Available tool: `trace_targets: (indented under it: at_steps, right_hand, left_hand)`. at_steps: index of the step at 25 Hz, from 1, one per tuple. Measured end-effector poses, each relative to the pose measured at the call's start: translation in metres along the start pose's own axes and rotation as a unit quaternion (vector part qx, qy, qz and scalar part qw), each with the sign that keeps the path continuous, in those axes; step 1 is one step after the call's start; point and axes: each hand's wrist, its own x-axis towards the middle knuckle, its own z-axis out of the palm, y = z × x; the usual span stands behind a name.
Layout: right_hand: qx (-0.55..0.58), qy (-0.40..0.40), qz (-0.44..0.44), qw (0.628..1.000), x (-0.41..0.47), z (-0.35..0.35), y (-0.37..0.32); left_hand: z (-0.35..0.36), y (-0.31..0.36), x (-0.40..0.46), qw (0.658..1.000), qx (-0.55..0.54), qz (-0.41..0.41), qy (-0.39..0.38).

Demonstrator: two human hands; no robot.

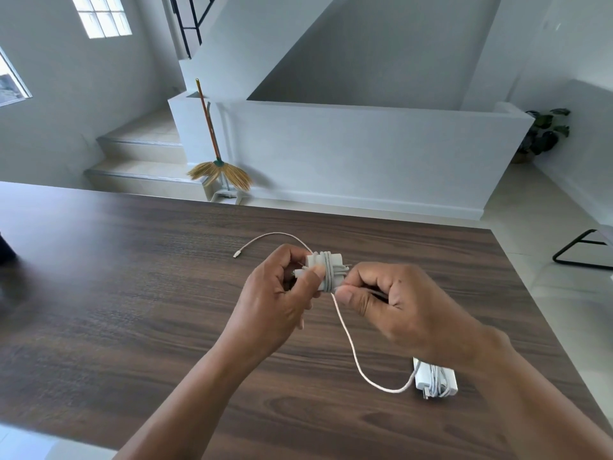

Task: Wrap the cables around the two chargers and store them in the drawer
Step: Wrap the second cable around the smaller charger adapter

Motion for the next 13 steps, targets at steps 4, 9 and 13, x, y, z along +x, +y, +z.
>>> trace_targets:
  at_steps: [4, 9, 13]
  right_hand:
    - [-0.036, 0.047, -0.047, 0.997, 0.021, -0.031, -0.010]
    - [0.023, 0.067, -0.049, 0.996, 0.044, -0.037, 0.004]
    - [0.149, 0.066, -0.033, 0.986, 0.044, -0.019, 0.019]
  left_hand:
    - [0.000, 0.004, -0.009, 0.998, 0.004, 0.001, -0.060]
    - [0.000, 0.019, -0.015, 0.993, -0.086, 0.011, -0.080]
    - [0.000, 0.024, -0.014, 0.991, -0.121, 0.017, -0.057]
